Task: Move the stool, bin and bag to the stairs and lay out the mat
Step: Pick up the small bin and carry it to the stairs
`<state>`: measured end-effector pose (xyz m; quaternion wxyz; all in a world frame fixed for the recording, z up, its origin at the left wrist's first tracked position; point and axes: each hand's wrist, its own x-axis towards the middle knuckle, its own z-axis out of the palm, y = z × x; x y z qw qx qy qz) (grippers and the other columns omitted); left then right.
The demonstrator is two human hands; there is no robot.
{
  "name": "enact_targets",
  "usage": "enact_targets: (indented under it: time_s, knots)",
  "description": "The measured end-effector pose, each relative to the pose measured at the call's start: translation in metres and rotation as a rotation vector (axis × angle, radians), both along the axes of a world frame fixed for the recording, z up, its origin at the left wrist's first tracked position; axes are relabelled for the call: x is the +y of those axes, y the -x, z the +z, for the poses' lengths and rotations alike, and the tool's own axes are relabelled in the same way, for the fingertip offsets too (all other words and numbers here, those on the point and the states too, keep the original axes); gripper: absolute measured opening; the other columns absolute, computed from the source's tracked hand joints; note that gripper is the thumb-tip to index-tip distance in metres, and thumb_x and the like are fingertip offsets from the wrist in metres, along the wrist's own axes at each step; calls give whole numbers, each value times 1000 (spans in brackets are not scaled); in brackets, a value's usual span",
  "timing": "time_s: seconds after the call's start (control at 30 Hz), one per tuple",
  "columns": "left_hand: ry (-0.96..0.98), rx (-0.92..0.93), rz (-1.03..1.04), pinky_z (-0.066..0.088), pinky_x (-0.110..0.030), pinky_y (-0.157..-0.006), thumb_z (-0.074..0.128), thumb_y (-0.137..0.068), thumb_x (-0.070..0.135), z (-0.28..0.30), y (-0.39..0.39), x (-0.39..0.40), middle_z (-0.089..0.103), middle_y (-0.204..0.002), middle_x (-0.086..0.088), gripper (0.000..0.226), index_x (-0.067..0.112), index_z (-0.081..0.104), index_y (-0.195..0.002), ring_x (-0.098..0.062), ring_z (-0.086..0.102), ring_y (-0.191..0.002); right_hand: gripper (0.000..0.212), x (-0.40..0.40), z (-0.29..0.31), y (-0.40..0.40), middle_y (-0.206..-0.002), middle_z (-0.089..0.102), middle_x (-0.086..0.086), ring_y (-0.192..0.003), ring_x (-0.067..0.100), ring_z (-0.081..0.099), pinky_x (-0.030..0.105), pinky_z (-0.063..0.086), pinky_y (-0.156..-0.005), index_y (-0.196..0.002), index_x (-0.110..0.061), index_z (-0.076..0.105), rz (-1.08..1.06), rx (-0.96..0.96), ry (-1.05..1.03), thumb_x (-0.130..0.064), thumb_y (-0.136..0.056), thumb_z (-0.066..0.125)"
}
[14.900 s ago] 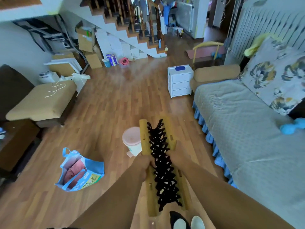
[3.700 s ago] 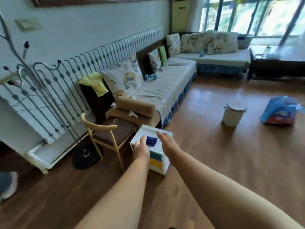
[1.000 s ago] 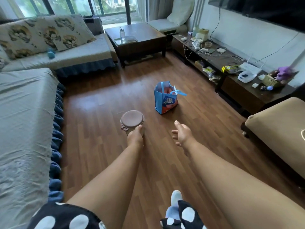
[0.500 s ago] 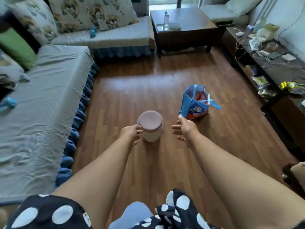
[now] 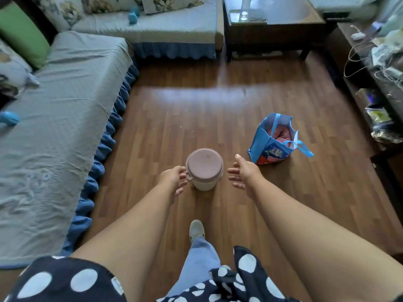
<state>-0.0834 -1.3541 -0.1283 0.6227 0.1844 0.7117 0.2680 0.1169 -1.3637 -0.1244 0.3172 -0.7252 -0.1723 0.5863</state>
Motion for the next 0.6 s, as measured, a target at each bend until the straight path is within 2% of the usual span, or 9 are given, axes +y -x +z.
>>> enact_targets:
  time_s: [0.07, 0.17, 0.3, 0.37, 0.43, 0.6]
  knots:
    - [2, -6, 13, 42, -33, -87, 51, -95, 25, -6, 0, 32, 63, -84, 3, 14, 17, 61, -101, -19, 62, -86, 46, 34, -1, -1, -112, 66, 10, -107, 32, 64, 47, 49, -99, -122, -9, 54, 29, -26, -6, -47, -101, 39]
    - [7, -20, 17, 43, -32, -85, 51, -95, 24, -11, -4, 79, 63, -85, 3, 12, 17, 61, -98, -16, 62, -80, 51, 83, -7, -1, -107, 63, 7, -109, 31, 63, 46, 49, -99, -128, -8, 52, 72, -46, -8, -48, -101, 38]
    - [24, -19, -14, 44, -28, -68, 51, -96, 24, -17, -7, 124, 63, -92, -1, 14, 14, 59, -104, -13, 60, -75, 52, 128, -22, -1, -108, 62, 7, -102, 28, 63, 45, 49, -95, -131, -9, 51, 78, -27, 38, -50, -100, 40]
    - [39, 0, -9, 44, -29, -77, 52, -95, 24, -23, -6, 144, 64, -99, -2, 16, 14, 59, -106, -16, 61, -79, 54, 144, -30, -1, -109, 62, 7, -99, 26, 62, 43, 49, -92, -133, -10, 50, 86, -18, 59, -50, -99, 41]
    - [60, 8, 5, 42, -32, -84, 52, -95, 24, -30, -7, 160, 64, -96, -1, 17, 15, 60, -107, -18, 62, -85, 54, 160, -38, -5, -110, 62, 7, -99, 25, 61, 43, 49, -93, -135, -10, 49, 104, -28, 76, -50, -99, 41]
    - [115, 8, 70, 44, -31, -79, 51, -96, 26, -49, -14, 177, 62, -109, -4, 17, 17, 60, -107, -21, 61, -96, 54, 200, -56, -21, -111, 63, 5, -98, 23, 62, 45, 51, -96, -135, -12, 49, 185, -65, 83, -51, -98, 43]
